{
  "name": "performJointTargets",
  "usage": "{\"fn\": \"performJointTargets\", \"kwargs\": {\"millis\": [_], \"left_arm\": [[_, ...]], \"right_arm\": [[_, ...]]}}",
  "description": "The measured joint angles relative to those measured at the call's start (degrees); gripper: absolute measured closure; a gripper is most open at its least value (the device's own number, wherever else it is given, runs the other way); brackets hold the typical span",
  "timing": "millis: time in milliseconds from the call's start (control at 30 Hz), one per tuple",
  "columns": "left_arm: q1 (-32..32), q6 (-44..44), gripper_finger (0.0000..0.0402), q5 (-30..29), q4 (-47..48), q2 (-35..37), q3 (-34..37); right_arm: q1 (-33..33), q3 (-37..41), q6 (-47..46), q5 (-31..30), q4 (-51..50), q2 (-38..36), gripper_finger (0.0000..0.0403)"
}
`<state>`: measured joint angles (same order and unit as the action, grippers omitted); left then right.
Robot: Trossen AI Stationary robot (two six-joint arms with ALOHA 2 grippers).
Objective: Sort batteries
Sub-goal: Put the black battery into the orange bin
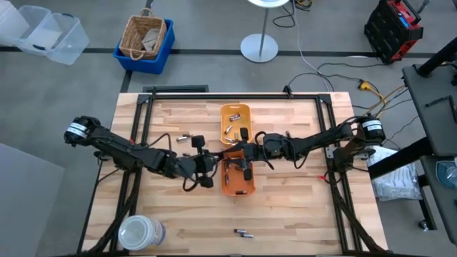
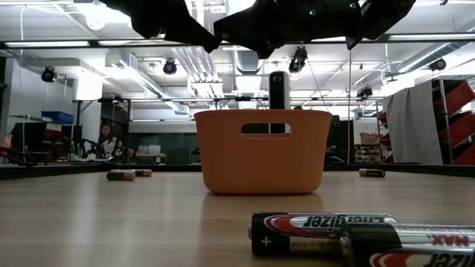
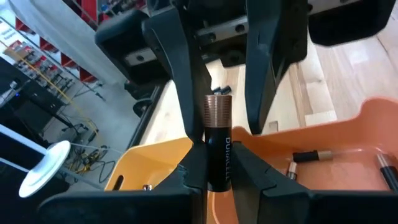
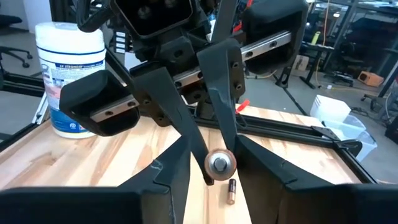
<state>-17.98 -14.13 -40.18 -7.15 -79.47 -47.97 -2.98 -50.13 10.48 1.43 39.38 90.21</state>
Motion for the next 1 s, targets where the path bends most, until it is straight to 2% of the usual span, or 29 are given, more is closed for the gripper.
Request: {"fn": "performJointTargets", "kwargs": {"millis": [267, 433, 700, 867, 1000], "left_arm": [[0.0, -0.4, 0.0379, 0.0, -0.2, 0.0, 0.0], [0.0, 0.0, 0.0368, -0.3, -0.4, 0.0, 0.0], [0.1, 0.3, 0.0329, -1.3, -0.3, 0.0, 0.0], [0.1, 4.1, 0.0311, -4.1, 3.6, 0.2, 0.0], [0.1, 8.0, 0.0291, -4.6, 7.9, 0.7, 0.0]], "right_arm": [[0.0, 0.0, 1.2, -0.1, -0.1, 0.0, 0.0304], [0.0, 0.0, 3.1, -1.6, -0.1, 0.0, 0.0356], [0.0, 0.0, 3.3, -3.0, -1.6, -0.4, 0.0358], [0.1, 0.0, 0.6, -3.4, -6.8, -2.4, 0.0358], [0.5, -3.1, -3.2, -3.0, -18.5, -4.6, 0.0358]]}}
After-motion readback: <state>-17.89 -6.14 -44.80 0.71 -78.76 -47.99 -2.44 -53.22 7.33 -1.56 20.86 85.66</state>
